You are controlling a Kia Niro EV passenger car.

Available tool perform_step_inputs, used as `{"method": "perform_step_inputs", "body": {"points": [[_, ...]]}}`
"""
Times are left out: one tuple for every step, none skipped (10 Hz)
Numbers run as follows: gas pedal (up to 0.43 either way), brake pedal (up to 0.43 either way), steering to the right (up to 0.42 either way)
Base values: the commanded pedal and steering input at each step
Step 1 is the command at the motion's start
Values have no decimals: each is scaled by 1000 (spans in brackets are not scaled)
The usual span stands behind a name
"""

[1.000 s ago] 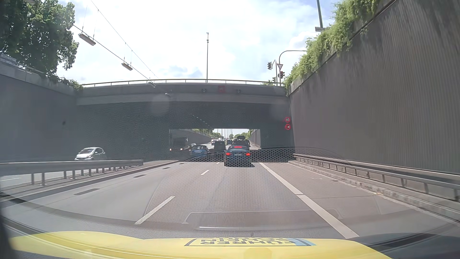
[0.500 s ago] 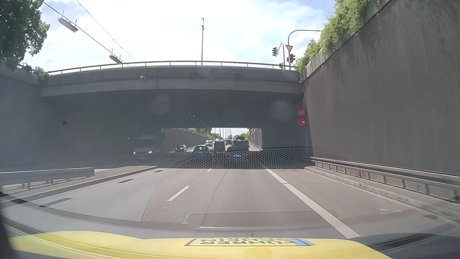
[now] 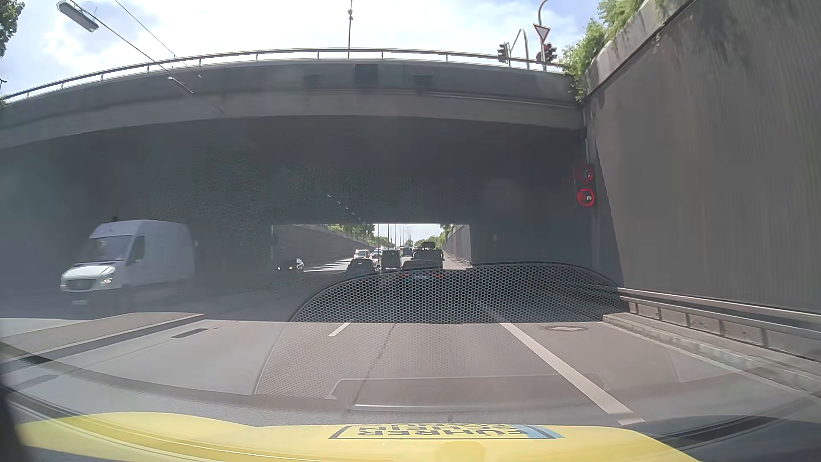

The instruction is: Follow the waypoints while adhering to traffic rules and regulations

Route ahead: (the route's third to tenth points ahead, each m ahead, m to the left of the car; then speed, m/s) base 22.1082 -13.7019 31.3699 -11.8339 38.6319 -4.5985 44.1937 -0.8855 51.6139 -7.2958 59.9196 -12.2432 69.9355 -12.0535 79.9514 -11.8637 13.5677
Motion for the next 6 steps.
{"method": "perform_step_inputs", "body": {"points": [[98, 0, 2], [98, 0, 1], [98, 0, 1], [87, 0, 1], [87, 0, 1], [79, 0, 1]]}}
